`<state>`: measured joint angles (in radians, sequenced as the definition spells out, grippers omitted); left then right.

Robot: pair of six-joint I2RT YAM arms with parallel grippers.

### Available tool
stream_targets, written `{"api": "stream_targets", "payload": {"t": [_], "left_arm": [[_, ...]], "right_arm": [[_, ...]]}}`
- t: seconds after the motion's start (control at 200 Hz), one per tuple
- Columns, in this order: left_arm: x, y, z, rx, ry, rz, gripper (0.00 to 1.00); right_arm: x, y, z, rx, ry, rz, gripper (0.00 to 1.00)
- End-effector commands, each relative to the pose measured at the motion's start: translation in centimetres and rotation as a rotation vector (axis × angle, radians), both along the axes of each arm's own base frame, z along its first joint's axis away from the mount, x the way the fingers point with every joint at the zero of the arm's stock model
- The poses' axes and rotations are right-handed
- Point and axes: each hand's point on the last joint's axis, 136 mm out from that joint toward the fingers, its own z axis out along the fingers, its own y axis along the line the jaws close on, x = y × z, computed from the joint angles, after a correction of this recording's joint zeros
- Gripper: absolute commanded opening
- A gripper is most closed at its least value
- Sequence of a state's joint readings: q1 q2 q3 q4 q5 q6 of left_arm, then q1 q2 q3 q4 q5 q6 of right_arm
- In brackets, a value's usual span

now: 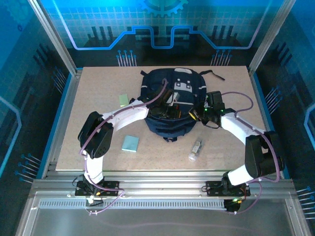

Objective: Pack books, pencil case, and school supplies into a backpack

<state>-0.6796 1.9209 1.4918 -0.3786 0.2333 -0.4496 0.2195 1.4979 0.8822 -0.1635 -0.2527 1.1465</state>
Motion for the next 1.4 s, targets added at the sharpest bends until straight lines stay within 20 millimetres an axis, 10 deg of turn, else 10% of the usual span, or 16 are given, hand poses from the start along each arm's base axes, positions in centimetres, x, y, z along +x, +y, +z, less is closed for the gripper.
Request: {"api": "stream_targets", "payload": {"t": [0.0,0.715,0.81,1.046,1.236,1.396], "left_arm": [[-3.3,-1.9,4.1,-0.090,-0.032,-0.147,0.00],[0.3,21.6,-1.5,0.448,0.010,0.260,0.00],[0.6,19.7,-0.4,0.333,0.008,0.236,0.00],[0.8,9.5,4.6,0.054,-0.087,0.052,0.00],[0.3,2.5,7.1,-0.029,-0.134,-0.100,0.00],[0.0,0.4,6.3,-0.019,-0.125,-0.161,0.00]], "right_arm": [[2.9,0.0,1.2,-0.047,-0.141,0.005,0.00],[4.2,-2.7,2.0,-0.181,-0.161,0.044,0.00],[3.9,-2.2,3.3,-0.172,-0.166,0.084,0.00],[1.1,-0.6,6.8,-0.084,-0.163,0.145,0.58],[-0.3,2.0,7.4,0.018,-0.161,0.173,0.63],[0.6,4.2,6.3,0.079,-0.173,0.149,0.64]]}}
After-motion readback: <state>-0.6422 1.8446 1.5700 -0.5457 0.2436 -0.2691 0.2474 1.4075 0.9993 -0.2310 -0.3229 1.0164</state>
